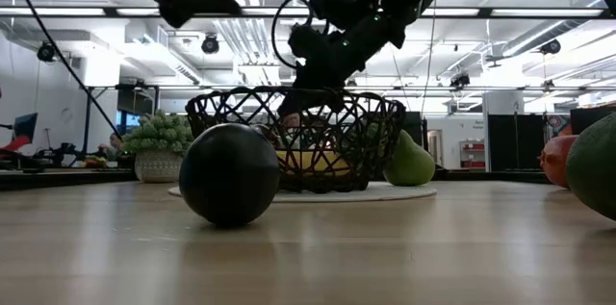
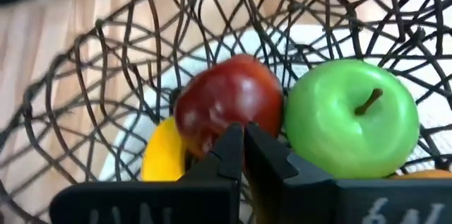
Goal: Build produce basket
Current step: Put the red apple into the wire basket
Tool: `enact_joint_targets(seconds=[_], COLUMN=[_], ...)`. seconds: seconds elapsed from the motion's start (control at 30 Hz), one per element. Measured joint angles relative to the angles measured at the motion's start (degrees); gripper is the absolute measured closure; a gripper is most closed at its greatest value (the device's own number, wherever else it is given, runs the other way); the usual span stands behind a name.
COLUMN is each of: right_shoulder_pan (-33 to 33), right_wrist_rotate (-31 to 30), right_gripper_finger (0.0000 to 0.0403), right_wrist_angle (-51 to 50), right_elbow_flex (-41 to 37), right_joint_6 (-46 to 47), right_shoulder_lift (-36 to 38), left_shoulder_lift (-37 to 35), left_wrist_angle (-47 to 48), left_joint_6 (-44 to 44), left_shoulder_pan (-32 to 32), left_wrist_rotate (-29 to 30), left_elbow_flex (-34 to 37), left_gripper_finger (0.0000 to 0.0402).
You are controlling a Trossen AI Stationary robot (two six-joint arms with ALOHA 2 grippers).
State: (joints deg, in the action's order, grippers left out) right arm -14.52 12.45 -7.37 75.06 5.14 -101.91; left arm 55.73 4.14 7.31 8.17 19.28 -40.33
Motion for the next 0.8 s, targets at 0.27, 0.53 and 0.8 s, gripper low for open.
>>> enact_joint_targets(seconds=[0.27, 0.53, 0.8], right_shoulder_pan=[-0.35, 0.25, 0.26], right_wrist_rotate=[-0.02, -0.47, -0.92], right_gripper_finger=[0.0394, 0.0394, 0.0394], right_wrist_angle=[-14.53, -4.51, -1.53], right_elbow_flex=[1.32, -0.52, 0.00], right_joint_6=[-2.47, 3.28, 6.69], right_shoulder_lift=[3.73, -1.52, -6.65], left_shoulder_lift=[-0.41, 3.41, 2.21], left_wrist_angle=[3.06, 12.24, 40.00], left_joint_6=[2.84, 6.10, 22.46], left_shoulder_pan=[3.35, 3.08, 3.05], left_wrist_rotate=[1.01, 10.17, 13.98], left_elbow_flex=[0.40, 0.08, -3.35], left_gripper_finger=[0.0400, 0.0400, 0.0400])
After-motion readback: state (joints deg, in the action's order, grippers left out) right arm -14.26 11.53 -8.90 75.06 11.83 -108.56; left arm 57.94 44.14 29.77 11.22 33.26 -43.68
